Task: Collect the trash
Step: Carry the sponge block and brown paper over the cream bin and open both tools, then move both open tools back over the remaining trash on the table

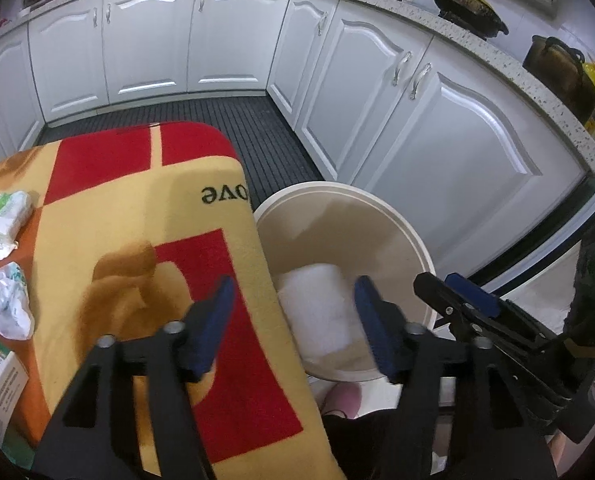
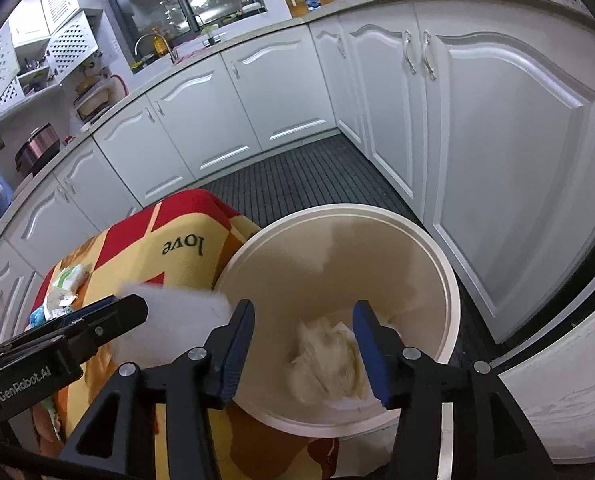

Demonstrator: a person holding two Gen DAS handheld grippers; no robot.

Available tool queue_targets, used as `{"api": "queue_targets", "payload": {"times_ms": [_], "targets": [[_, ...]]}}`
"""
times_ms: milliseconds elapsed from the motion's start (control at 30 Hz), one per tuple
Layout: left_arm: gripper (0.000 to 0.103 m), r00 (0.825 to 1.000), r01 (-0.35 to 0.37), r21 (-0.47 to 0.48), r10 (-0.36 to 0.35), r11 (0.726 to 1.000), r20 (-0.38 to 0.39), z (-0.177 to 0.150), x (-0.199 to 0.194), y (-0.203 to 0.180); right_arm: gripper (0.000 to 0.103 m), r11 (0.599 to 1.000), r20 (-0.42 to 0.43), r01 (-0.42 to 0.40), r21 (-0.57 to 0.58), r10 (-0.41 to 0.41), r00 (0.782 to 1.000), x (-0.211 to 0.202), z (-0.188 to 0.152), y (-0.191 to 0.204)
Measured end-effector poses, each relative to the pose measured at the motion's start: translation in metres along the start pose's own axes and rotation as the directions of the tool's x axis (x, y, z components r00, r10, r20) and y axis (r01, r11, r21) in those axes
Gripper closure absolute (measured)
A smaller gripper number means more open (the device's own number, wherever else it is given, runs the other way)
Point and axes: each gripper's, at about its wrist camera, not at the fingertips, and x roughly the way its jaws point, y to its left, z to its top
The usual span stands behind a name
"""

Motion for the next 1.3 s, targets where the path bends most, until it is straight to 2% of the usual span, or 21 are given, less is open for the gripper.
{"api": "queue_targets", "payload": {"times_ms": [367,533,867,1067,1300], "targets": [[0.038,0.999,-0.034,-0.004,0.034,0.999,0.000,-0.004,-0.009,0.003,0.052,1.000,-0.016,-0.019,0.016,0.020,1.000,-0.003,-0.005,0.003],[0.038,0.998,-0.054,-0.009,0.054,0.998,0.011,-0.007,-0.018,0.007,0.042,1.000,-0.009,-0.026,0.010,0.026,1.000,-0.008,-0.005,0.008],[0.038,0.992,-0.113,-0.013,0.114,0.993,0.046,-0.015,-0.059,0.021,0.041,0.998,-0.012,-0.063,-0.031,0.063,0.998,-0.017,-0.007,0.033],[0.038,0.988,-0.145,-0.034,0.147,0.989,0.046,-0.020,-0.089,0.048,0.041,0.989,-0.035,-0.122,-0.080,0.119,0.992,-0.015,-0.009,0.068],[0.038,0.980,-0.185,-0.137,0.192,0.973,0.047,-0.025,-0.130,0.112,0.041,0.967,-0.096,-0.209,-0.144,0.196,0.976,-0.001,-0.017,0.119]]}}
